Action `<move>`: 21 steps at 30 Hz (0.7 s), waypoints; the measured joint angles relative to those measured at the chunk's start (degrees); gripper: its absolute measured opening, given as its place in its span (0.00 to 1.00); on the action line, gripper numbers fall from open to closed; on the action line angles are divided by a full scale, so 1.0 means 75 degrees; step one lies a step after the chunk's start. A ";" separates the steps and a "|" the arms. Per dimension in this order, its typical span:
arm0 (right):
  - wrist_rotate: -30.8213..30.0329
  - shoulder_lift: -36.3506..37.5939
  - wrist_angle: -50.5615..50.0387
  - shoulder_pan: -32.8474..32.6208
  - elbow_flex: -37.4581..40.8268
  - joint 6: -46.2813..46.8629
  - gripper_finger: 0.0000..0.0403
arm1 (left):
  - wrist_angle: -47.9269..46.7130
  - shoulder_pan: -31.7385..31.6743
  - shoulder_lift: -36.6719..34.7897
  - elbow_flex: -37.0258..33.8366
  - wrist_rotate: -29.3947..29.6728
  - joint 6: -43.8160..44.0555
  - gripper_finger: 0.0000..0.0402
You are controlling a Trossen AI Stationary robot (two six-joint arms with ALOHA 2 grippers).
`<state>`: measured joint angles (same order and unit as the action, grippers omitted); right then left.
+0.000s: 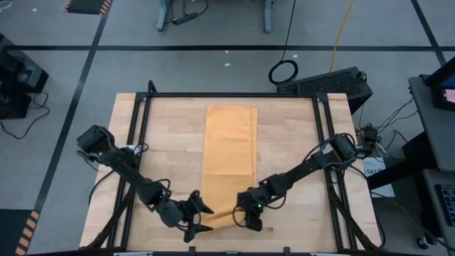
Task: Roll towel
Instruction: Roll the yellow towel
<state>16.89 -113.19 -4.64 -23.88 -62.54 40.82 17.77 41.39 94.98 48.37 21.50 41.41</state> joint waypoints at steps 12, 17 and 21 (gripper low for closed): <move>-0.0003 -0.0003 0.0009 0.0154 0.0000 0.0499 0.00 | -0.0153 -0.0047 0.0738 0.0001 -0.0518 -0.0029 0.91; -0.0028 -0.0002 0.0019 0.0177 0.0000 0.0694 0.00 | -0.0551 -0.0112 0.1163 -0.0005 -0.0624 0.0158 0.79; -0.0038 -0.0002 0.0023 0.0174 0.0000 0.0751 0.00 | -0.0486 -0.0150 0.1314 -0.0005 -0.0637 0.0197 0.61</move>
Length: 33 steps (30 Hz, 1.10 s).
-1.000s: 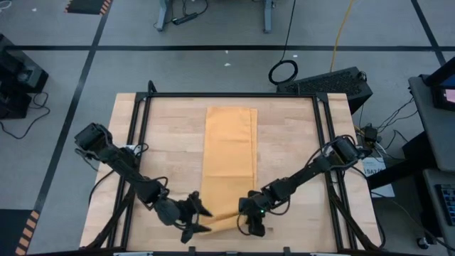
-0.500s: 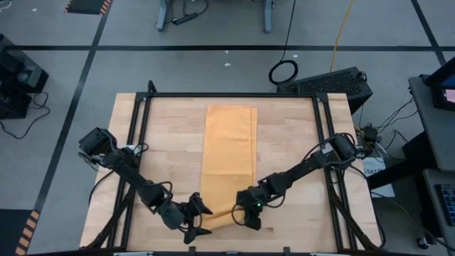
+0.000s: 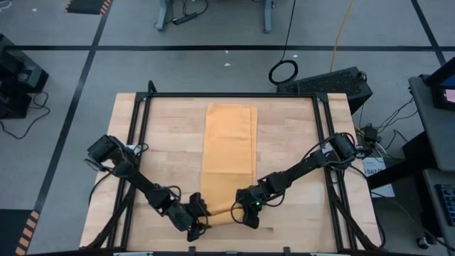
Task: Roll towel
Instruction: Roll the yellow towel
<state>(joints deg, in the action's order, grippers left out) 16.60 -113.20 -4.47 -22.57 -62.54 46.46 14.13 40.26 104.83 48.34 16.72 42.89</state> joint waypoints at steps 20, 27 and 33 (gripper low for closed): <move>0.0010 0.0967 -0.1082 -0.0764 -0.0181 -0.0663 0.32 | 0.0128 -0.1209 0.0056 0.0003 -0.3630 0.2223 0.02; -0.2532 0.1635 -0.1367 -0.2056 -0.0189 0.0217 0.49 | 0.0091 -0.1885 0.0050 0.0006 -0.4700 0.2651 0.02; -0.4644 0.1499 -0.1279 -0.2783 -0.0195 0.0240 0.61 | -0.0717 -0.2060 0.0047 0.0006 -0.4626 0.3044 0.02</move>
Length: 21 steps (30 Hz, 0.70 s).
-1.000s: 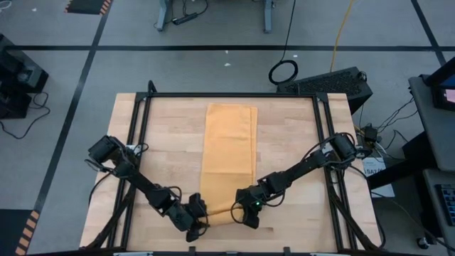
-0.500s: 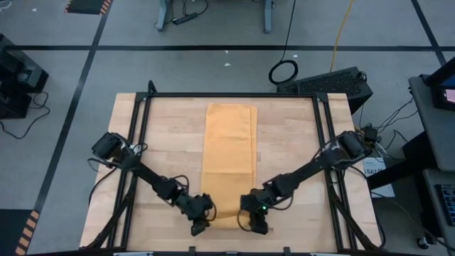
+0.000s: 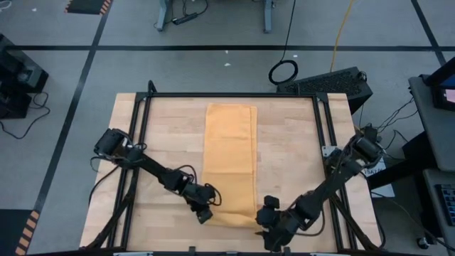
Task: Roll towel
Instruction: Roll the yellow towel
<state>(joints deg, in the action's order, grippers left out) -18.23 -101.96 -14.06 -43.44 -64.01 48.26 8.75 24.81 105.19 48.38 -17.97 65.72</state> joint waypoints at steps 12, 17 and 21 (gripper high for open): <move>-0.1015 -0.0637 0.0806 0.0194 0.0000 -0.1441 0.68 | -0.0282 -0.0019 -0.0006 0.0003 0.0423 0.0003 0.02; -0.0945 -0.0621 0.0579 0.0202 -0.0409 -0.1902 0.67 | -0.0285 -0.0019 -0.0006 0.0003 0.0411 0.0007 0.02; -0.0993 -0.0608 -0.0291 0.0172 -0.1042 -0.2377 0.67 | -0.0289 -0.0016 -0.0006 0.0003 0.0408 0.0058 0.02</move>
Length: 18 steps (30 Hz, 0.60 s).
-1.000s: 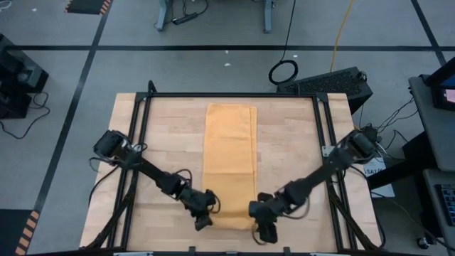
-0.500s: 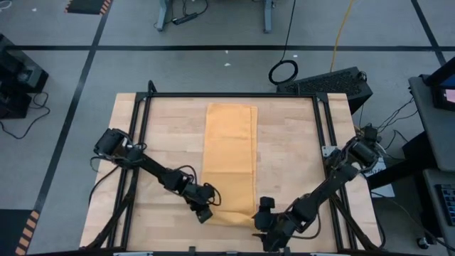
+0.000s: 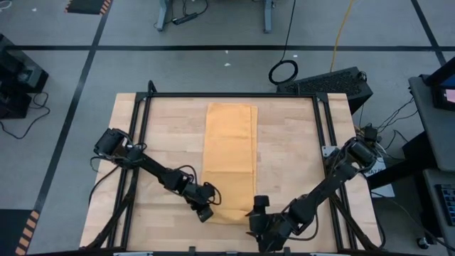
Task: Roll towel
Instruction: Roll the yellow towel
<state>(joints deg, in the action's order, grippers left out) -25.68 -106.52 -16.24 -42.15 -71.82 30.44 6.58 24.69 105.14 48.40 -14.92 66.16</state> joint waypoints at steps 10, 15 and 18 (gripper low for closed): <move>-0.0787 -0.0671 -0.0181 0.0043 -0.0118 0.0613 0.67 | -0.0004 0.0003 0.0000 0.0000 -0.0015 0.0136 0.02; -0.0777 -0.1090 -0.0077 0.0064 -0.0115 0.1227 0.67 | -0.0010 0.0003 0.0000 0.0000 -0.0029 0.0136 0.02; -0.0795 -0.1128 -0.0025 0.0061 -0.0115 0.1250 0.67 | -0.0010 0.0003 0.0000 0.0000 -0.0029 0.0136 0.02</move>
<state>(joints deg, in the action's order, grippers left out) -31.64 -114.98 -16.43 -41.69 -72.69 39.81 6.50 24.71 105.14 48.40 -15.14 67.18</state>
